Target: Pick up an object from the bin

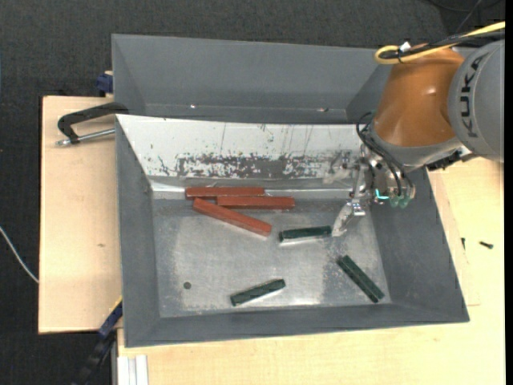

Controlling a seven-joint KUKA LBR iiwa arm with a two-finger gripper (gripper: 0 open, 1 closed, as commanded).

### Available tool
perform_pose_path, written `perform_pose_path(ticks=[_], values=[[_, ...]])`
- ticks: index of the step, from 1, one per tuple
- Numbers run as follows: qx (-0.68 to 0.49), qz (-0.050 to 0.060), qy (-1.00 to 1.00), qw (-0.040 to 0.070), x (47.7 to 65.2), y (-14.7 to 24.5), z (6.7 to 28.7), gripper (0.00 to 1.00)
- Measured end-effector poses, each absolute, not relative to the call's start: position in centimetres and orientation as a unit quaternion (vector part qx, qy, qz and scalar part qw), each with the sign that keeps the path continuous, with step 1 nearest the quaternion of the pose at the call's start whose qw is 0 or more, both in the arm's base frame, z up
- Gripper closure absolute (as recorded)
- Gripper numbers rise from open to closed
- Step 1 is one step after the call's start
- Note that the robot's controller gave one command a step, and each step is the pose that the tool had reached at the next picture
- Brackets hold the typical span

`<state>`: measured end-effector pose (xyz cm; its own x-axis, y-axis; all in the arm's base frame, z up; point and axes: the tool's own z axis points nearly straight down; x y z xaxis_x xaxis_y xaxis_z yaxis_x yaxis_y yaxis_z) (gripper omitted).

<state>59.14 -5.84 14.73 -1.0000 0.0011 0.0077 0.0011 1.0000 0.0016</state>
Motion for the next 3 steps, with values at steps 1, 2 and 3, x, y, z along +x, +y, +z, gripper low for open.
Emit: perform_pose_path(ticks=[1, 2, 3], values=[[0.000, 0.000, -1.000, 0.000, 59.3, -5.8, 15.2, 0.00], [-0.059, -0.001, -0.998, -0.001, 57.1, -4.8, 7.9, 1.00], [-0.059, -0.001, -0.998, -0.001, 57.1, -4.8, 7.9, 1.00]])
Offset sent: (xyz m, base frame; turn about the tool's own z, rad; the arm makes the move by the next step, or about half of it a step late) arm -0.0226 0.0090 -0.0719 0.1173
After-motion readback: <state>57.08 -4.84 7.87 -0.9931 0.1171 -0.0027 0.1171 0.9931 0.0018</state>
